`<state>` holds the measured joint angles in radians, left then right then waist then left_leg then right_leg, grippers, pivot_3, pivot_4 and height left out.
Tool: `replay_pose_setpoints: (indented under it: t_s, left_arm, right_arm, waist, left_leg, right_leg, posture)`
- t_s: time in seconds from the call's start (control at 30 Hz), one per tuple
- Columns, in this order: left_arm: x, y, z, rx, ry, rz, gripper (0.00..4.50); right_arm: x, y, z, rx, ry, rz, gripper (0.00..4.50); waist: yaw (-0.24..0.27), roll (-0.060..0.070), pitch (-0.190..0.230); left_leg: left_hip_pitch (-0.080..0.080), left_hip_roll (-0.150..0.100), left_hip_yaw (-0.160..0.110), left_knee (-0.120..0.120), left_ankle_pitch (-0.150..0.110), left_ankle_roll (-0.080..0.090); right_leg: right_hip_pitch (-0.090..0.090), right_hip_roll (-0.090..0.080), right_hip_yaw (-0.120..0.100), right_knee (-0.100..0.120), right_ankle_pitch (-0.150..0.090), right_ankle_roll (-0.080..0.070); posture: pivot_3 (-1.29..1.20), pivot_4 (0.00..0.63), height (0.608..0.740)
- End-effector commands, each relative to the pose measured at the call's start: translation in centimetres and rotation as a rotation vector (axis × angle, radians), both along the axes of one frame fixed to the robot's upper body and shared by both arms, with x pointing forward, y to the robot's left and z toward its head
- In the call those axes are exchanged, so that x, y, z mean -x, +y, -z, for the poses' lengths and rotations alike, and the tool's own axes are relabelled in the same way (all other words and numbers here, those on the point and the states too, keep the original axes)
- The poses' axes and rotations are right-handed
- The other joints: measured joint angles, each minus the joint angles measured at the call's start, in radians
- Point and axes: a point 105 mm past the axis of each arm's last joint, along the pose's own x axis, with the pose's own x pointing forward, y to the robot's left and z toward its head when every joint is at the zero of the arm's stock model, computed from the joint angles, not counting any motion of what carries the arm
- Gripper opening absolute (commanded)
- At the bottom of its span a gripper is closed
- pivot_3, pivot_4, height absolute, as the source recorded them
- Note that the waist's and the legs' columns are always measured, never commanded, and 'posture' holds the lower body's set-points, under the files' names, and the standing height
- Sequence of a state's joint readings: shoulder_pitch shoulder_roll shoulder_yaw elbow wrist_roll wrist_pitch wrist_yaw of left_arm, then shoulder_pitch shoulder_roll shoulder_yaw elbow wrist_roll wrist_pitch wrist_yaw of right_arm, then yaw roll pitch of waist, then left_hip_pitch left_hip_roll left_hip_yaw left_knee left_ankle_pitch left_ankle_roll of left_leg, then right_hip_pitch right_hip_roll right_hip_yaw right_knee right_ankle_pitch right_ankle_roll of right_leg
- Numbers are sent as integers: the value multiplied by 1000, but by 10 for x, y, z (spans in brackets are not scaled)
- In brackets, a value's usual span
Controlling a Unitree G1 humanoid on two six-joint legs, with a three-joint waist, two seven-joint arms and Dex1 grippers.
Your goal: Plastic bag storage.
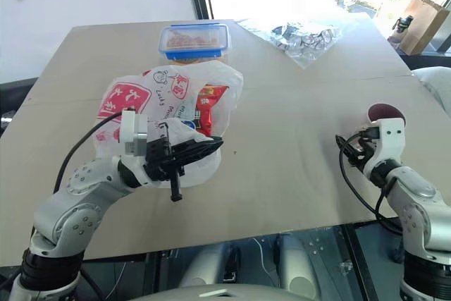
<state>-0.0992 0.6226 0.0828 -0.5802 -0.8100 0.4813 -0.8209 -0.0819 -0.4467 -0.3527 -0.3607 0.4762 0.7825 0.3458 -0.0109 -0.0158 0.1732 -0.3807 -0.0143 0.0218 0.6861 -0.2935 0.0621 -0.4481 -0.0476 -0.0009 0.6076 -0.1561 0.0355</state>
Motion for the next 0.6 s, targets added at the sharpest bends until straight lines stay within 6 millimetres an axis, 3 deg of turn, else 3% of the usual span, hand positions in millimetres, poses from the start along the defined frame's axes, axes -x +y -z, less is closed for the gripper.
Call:
replay_pose_setpoints:
  t_s: [0.03, 0.1, 0.3, 0.43, 0.6]
  left_arm:
    - [6, 3, -10, -1, -46, -6, 0]
    - [6, 4, -11, 1, -46, -13, 0]
    - [0, 10, -28, 73, -90, -60, 0]
    - [6, 16, -49, 124, -134, -53, 0]
    - [18, 21, -66, 117, -193, -61, 0]
  right_arm:
    - [-5, 4, -18, 53, -90, -52, 854]
    - [-1, 24, -23, 50, -105, -165, 37]
    - [16, 119, -63, -171, -187, -645, 37]
    - [15, 190, -83, -363, -218, -955, 37]
    - [4, 236, -83, -457, -213, -1128, 37]
  waist:
    - [0, 0, 0]
    - [-1, 0, 0]
    - [-6, 0, 0]
    - [-7, -1, 0]
    - [5, -1, 0]
  left_leg:
    - [0, 0, 0, 0, 0, 0]
    - [0, 0, 0, 0, 0, 0]
    - [1, 2, 0, 0, 0, 0]
    - [1, 2, 0, 1, 0, 0]
    - [-1, 0, -3, 1, 1, -2]
  right_leg:
    - [0, 0, 0, 0, 0, 0]
    - [0, 0, 0, 0, 0, 0]
    - [0, 1, 0, 0, 0, 0]
    - [0, 1, 0, 1, 2, -2]
    - [0, 0, -2, 1, 5, 0]
  posture:
    - [0, 150, 740]
    - [0, 150, 740]
    - [0, 150, 740]
    - [0, 150, 740]
    - [0, 150, 740]
